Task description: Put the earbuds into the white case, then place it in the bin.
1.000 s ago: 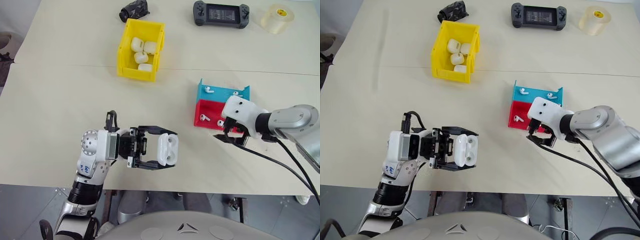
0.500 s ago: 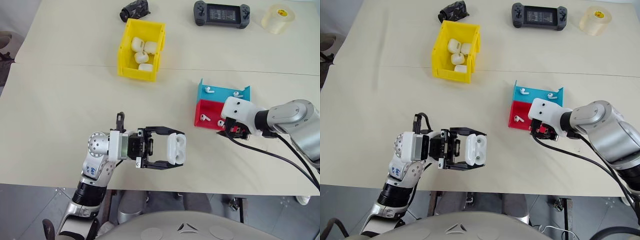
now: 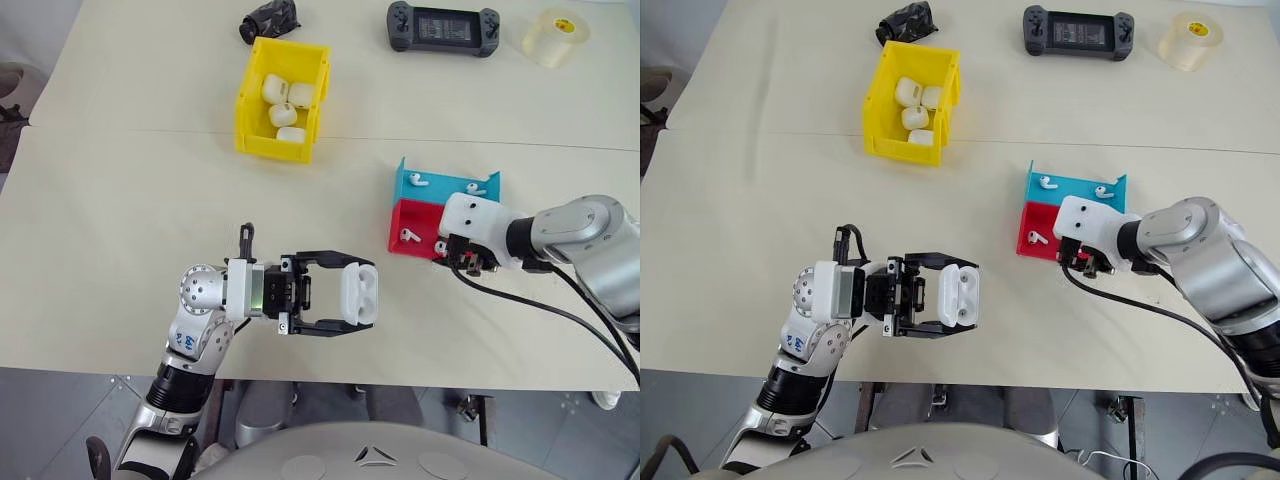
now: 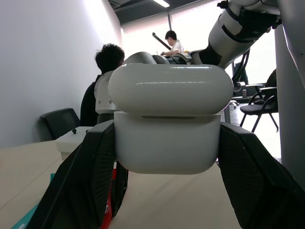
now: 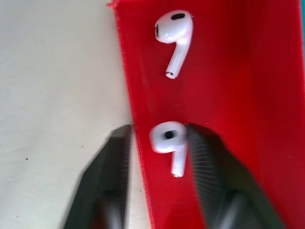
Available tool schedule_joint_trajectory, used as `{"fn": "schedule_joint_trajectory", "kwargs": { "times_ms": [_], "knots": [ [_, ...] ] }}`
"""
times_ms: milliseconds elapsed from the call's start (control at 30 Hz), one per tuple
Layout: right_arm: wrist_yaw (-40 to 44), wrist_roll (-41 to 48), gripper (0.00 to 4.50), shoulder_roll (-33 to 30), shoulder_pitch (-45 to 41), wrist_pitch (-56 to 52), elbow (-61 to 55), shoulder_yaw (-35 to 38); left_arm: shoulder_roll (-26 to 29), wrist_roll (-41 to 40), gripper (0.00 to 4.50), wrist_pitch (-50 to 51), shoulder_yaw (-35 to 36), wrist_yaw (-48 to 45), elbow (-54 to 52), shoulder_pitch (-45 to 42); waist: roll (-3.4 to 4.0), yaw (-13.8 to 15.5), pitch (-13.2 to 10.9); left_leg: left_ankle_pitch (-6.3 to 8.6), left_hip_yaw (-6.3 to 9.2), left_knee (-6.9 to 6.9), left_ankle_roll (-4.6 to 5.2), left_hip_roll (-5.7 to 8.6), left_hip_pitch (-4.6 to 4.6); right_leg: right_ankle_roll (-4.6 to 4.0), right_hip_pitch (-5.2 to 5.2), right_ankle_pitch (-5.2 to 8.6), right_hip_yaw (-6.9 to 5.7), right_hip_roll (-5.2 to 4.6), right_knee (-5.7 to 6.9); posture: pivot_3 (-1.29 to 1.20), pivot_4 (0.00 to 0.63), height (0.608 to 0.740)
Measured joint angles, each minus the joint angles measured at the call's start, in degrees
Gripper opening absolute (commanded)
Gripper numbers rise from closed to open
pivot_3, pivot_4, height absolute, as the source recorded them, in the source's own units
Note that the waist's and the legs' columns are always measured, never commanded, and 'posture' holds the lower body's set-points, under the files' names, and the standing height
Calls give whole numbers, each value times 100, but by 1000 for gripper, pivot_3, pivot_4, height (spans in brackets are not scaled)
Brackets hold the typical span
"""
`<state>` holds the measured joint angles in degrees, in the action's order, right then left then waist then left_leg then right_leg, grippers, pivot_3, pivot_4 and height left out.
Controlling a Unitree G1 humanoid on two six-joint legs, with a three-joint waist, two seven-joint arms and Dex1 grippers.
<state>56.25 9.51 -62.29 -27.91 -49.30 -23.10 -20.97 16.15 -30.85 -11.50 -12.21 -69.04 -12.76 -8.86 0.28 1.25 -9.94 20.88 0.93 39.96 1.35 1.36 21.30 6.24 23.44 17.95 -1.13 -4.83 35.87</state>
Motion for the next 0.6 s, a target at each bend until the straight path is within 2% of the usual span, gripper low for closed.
{"fn": "schedule_joint_trajectory", "kwargs": {
  "times_ms": [400,500,567,600],
  "knots": [
    [173,-156,1717,2,2,86,0,0,7,0,2799,0,-6,17,0,0,0,-2,0,0,0,0,0,0,0,0,0,0,0,0,-1,0,150,740],
    [208,-166,1131,4,5,146,0,0,7,-1,2799,4,-7,17,0,0,0,-2,0,0,0,0,0,0,0,0,0,0,0,0,-1,0,150,740],
    [213,-166,584,16,9,162,-4,0,7,0,2799,20,-8,21,0,-11,0,-3,0,0,0,0,0,0,0,0,0,0,0,0,-1,0,150,740],
    [211,-166,584,19,10,162,-4,0,6,-1,2799,24,-9,24,0,-24,0,-2,0,0,0,0,0,0,0,0,0,0,0,0,-1,0,150,740]
  ]
}}
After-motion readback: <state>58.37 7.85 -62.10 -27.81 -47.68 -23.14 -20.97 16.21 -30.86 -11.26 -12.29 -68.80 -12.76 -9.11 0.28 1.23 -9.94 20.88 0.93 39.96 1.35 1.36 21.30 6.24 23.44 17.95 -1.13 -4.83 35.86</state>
